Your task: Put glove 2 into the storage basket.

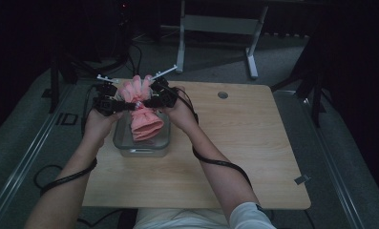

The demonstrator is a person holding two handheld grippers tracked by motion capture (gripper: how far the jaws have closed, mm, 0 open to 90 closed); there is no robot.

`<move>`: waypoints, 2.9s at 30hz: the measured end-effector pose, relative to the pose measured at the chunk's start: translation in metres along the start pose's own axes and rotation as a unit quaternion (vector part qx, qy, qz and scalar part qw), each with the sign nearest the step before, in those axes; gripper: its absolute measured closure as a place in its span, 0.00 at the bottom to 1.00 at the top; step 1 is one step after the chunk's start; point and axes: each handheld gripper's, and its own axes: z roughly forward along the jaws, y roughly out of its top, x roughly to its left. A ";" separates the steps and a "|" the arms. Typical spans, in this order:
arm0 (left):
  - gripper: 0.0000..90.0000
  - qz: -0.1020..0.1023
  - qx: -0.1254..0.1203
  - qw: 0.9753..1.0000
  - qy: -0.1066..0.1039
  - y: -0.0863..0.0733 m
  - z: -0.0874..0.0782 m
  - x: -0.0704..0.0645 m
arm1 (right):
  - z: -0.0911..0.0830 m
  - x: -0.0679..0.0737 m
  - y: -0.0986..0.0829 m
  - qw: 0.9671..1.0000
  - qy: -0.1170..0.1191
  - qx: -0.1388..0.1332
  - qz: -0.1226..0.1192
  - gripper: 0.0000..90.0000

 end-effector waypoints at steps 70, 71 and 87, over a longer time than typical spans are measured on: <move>0.48 -0.014 0.028 0.996 0.081 -0.033 0.060 0.032 | 0.070 -0.036 -0.022 0.996 0.005 0.071 0.045 0.50; 0.48 -0.013 0.027 0.996 0.081 -0.033 0.060 0.031 | 0.069 -0.035 -0.021 0.997 0.005 0.069 0.045 0.49; 0.44 -0.003 -0.012 0.998 0.061 -0.029 0.041 0.015 | 0.043 -0.030 -0.019 0.998 0.019 0.041 0.031 0.44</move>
